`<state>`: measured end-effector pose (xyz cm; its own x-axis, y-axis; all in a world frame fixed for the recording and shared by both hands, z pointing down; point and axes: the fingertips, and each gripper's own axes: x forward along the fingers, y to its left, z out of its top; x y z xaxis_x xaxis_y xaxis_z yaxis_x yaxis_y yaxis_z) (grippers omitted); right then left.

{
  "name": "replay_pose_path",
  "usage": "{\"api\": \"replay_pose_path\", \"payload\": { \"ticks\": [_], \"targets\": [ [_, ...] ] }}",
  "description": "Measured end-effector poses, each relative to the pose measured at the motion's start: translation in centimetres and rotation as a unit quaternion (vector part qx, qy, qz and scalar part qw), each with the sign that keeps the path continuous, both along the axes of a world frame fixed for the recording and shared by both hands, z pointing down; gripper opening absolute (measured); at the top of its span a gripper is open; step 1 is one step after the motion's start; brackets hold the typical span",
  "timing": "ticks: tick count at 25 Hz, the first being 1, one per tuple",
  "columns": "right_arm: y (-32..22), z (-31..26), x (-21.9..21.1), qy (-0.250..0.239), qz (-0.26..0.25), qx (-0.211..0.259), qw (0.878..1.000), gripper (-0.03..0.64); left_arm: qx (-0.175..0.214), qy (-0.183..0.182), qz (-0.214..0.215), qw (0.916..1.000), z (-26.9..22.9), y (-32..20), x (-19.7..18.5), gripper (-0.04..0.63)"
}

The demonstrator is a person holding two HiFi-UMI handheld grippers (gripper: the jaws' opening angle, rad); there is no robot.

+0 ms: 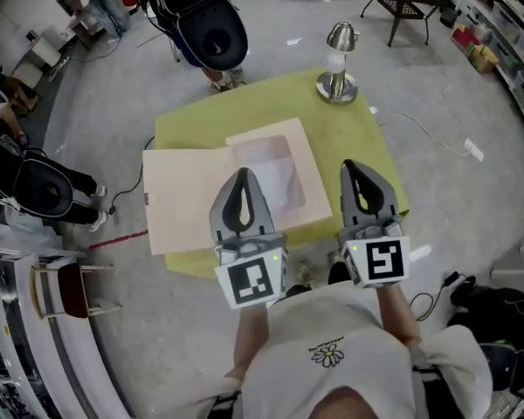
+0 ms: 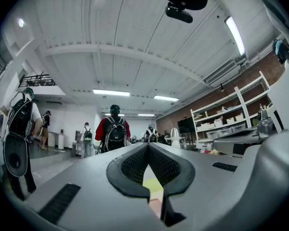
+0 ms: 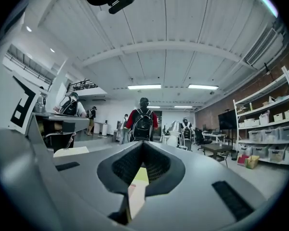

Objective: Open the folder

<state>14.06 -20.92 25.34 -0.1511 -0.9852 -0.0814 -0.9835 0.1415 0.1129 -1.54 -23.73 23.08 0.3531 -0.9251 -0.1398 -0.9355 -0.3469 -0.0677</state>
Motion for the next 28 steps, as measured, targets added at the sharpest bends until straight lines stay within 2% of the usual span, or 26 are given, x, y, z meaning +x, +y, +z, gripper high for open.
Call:
{"api": "replay_pose_path", "payload": {
  "ticks": [3, 8, 11, 25, 28],
  "targets": [
    [-0.3, -0.3, -0.9, 0.010, -0.010, 0.009, 1.000, 0.011, -0.006, 0.013, -0.010, 0.9999, 0.2, -0.2, -0.7, 0.015],
    [-0.6, 0.1, -2.2, 0.011, -0.023, 0.004, 1.000, 0.011, -0.009, 0.011, -0.024, 0.9996, 0.7, -0.1, -1.9, 0.015],
    [-0.8, 0.8, -2.2, 0.006, -0.027, -0.011, 1.000, 0.011, -0.011, 0.012, -0.027, 0.9995, 1.0, -0.1, -2.1, 0.014],
    [0.4, 1.3, -2.2, -0.004, -0.032, -0.018, 0.999, 0.011, -0.017, 0.020, -0.031, 0.9992, 1.5, 1.4, -2.7, 0.015],
    [0.9, 1.6, -2.2, -0.003, -0.037, -0.030, 0.999, 0.011, -0.023, 0.010, -0.034, 0.9991, 1.8, 2.1, -2.9, 0.014]
  ]
}}
